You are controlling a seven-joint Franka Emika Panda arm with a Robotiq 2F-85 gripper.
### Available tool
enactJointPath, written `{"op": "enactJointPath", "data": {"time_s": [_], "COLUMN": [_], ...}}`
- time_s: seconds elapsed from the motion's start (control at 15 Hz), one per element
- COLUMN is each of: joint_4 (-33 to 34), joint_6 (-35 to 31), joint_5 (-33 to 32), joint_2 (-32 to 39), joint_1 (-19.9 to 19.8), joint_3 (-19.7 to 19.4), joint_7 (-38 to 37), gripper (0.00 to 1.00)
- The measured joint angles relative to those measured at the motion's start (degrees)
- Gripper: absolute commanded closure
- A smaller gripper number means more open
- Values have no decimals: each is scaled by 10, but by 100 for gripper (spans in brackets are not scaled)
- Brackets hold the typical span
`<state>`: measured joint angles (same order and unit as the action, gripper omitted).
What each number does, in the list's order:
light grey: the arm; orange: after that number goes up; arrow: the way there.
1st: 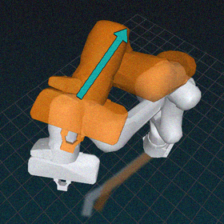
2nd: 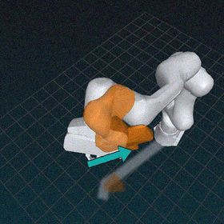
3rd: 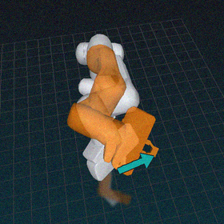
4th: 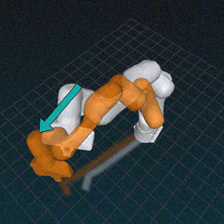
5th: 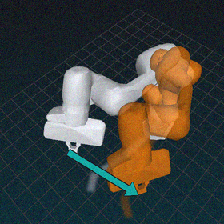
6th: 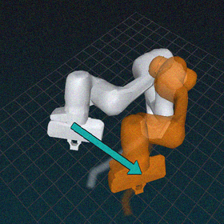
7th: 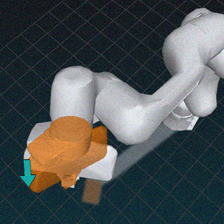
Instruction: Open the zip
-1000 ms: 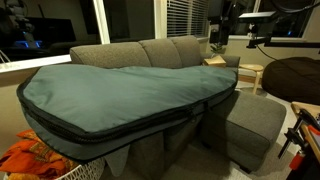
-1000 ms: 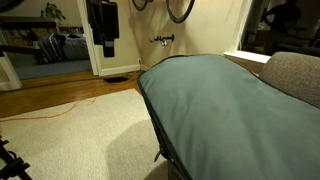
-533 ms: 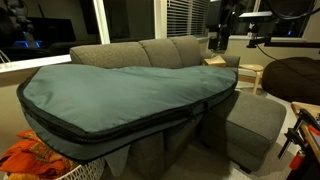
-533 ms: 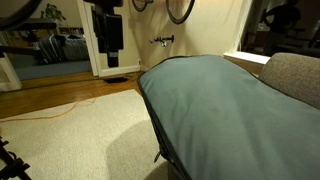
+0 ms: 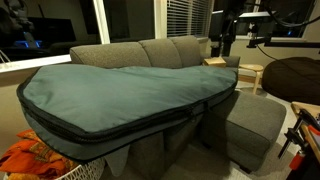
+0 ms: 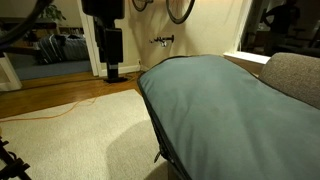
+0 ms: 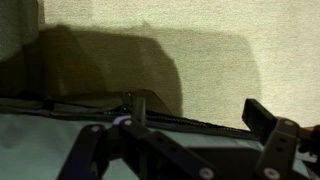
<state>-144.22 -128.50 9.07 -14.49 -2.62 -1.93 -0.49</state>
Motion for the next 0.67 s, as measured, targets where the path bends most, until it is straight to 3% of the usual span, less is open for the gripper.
{"op": "enactJointPath", "data": {"time_s": [0.33, 0.67], "joint_4": [1, 4], "joint_6": [0, -22], "joint_5": [0, 0], "joint_2": [6, 70], "joint_1": [2, 2], "joint_3": [1, 1], "joint_7": [0, 0], "gripper": [0, 0]}}
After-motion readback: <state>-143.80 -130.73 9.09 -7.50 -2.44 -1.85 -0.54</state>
